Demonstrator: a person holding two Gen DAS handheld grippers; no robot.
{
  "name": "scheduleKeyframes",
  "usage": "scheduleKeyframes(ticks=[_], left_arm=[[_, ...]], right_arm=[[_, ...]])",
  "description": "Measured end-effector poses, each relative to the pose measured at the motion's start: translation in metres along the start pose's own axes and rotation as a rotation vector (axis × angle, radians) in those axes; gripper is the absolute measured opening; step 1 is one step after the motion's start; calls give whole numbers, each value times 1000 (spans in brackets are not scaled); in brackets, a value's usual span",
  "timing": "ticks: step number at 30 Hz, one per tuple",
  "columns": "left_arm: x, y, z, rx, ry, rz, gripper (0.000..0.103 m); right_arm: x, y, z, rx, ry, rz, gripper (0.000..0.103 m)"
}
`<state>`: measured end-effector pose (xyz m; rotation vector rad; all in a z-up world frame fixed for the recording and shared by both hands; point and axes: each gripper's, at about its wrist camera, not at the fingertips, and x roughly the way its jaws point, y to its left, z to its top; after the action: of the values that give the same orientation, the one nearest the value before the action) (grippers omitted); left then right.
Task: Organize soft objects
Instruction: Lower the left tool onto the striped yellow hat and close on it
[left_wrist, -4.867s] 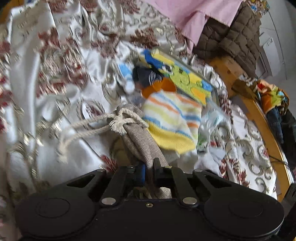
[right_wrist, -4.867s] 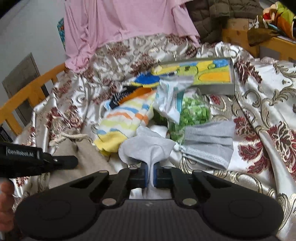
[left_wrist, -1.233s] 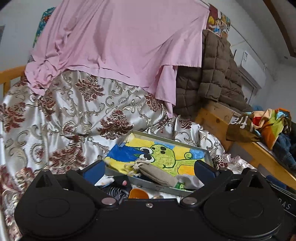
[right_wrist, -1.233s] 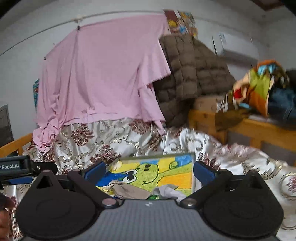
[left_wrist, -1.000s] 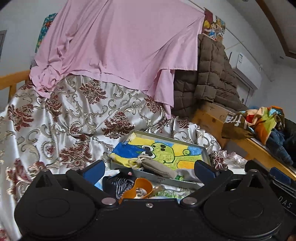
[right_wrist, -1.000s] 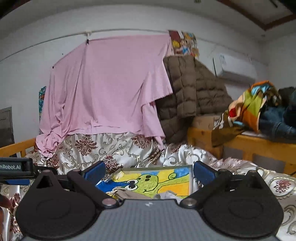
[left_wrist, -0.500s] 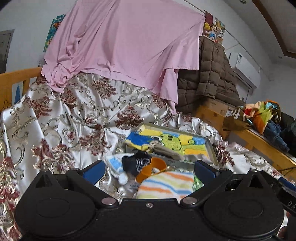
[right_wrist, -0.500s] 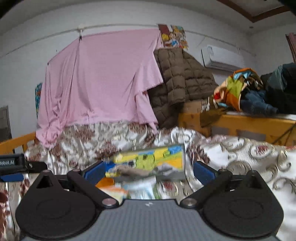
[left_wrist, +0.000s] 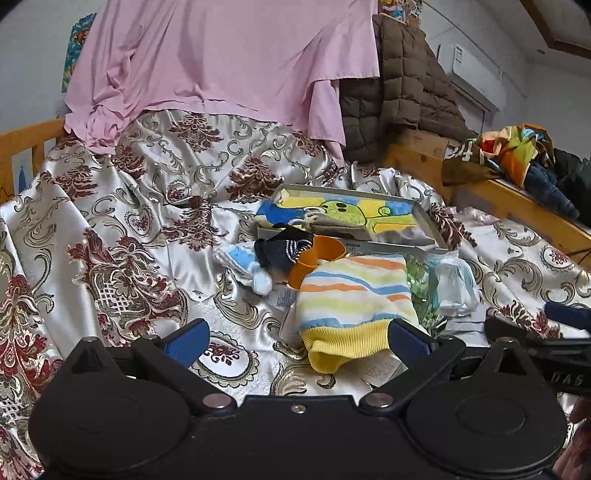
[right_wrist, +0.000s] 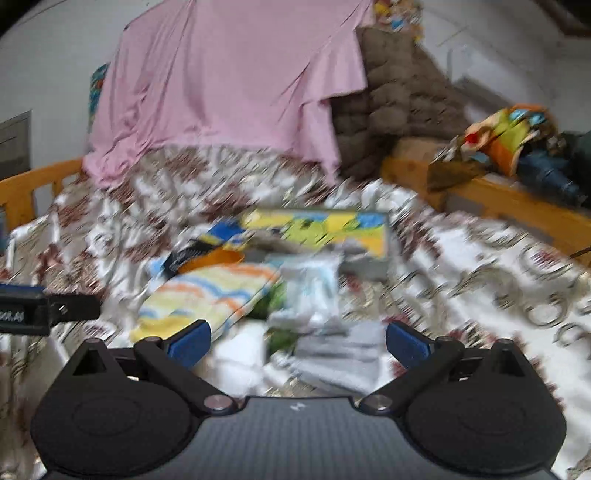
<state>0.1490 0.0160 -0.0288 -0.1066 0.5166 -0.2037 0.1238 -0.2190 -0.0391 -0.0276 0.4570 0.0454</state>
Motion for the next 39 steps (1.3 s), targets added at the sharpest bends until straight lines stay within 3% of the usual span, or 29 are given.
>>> scheduleKeyframes(ticks=[10,24,33,39], left_arm=[[11,1,-5,26,58,8,102],[16,6,-8,15,69,36,102],[32,5,-2,-21,121,-7,102],[51,-3,12,10,122,-50,102]], right_arm=[[24,11,-6,-45,140,5,103],[25,7,-4,-33,144,-12,103],[32,11,-5,-47,164,25,103],[43,11,-5,-39,191,65,103]])
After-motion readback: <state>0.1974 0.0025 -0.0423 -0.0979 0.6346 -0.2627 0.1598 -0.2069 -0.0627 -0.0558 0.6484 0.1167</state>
